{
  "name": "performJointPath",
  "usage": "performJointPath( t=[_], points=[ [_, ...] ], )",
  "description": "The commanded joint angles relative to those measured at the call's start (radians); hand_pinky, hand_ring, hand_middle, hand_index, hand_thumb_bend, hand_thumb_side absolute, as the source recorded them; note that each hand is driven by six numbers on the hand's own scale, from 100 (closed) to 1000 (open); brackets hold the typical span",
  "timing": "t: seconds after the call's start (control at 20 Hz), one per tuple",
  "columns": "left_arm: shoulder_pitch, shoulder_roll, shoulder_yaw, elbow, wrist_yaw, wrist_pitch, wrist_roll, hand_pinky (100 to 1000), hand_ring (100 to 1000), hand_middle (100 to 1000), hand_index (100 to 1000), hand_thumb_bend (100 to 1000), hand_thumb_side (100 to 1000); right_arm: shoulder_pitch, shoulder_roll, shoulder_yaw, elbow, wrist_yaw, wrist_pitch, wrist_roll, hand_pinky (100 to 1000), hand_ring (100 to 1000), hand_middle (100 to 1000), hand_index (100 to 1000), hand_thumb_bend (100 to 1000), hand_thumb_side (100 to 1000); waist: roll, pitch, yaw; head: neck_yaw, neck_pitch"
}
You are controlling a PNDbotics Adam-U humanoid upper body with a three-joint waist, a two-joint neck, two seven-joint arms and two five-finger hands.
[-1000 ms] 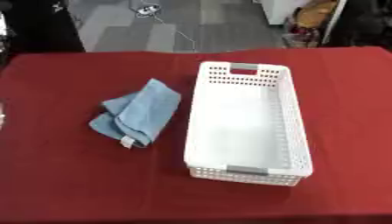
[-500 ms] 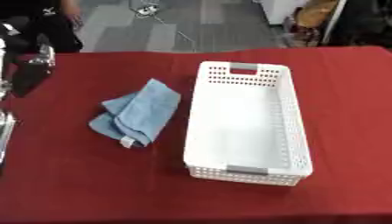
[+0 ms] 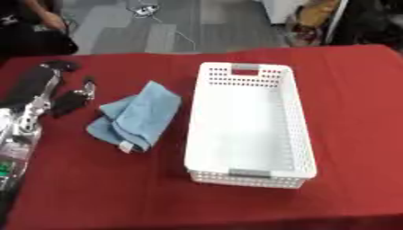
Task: Pick up objects on the table and place them in the box.
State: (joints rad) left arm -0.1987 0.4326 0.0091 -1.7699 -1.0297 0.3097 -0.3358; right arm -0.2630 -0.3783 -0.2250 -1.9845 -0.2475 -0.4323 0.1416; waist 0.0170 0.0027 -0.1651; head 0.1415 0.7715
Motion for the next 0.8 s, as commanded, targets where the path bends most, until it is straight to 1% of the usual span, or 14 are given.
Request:
performJointPath(
  t=[0.05,0.25,0.4,0.45,0.65,0.8],
  points=[
    [-0.04,0.072,-0.047,0.011,0.039,-0.023,-0.015,516,660,798,900,267,818,-0.015,-0.023,-0.002,-0.016,-0.006,0.0,0.006,838,868,838,945,100,1000,0.0,-0.011,-0.005,0.013,-0.001],
    [-0.108,0.13,-0.107,0.07,0.131,-0.038,-0.011,538,670,801,905,314,877,-0.015,-0.022,0.0,-0.016,-0.009,0.003,0.009,838,869,838,945,100,1000,0.002,-0.014,-0.011,0.015,-0.001],
    [-0.164,0.159,-0.142,0.114,0.166,-0.048,-0.017,548,680,804,908,341,889,-0.015,-0.022,0.002,-0.016,-0.011,0.004,0.012,838,869,838,945,100,1000,0.004,-0.016,-0.015,0.016,-0.001],
    [-0.18,0.164,-0.153,0.129,0.171,-0.051,-0.021,554,684,804,907,349,892,-0.015,-0.022,0.002,-0.016,-0.011,0.004,0.012,838,869,838,945,100,1000,0.004,-0.016,-0.016,0.017,-0.001],
    [-0.246,0.173,-0.202,0.214,0.198,-0.067,-0.066,580,704,819,918,361,971,-0.016,-0.021,0.003,-0.016,-0.013,0.004,0.016,838,869,838,946,100,1000,0.004,-0.017,-0.019,0.022,-0.001],
    [-0.293,0.167,-0.235,0.311,0.223,-0.074,-0.098,592,711,822,920,375,994,-0.017,-0.02,0.004,-0.016,-0.015,0.005,0.017,839,869,838,946,100,1000,0.005,-0.018,-0.021,0.027,-0.001]
  ],
)
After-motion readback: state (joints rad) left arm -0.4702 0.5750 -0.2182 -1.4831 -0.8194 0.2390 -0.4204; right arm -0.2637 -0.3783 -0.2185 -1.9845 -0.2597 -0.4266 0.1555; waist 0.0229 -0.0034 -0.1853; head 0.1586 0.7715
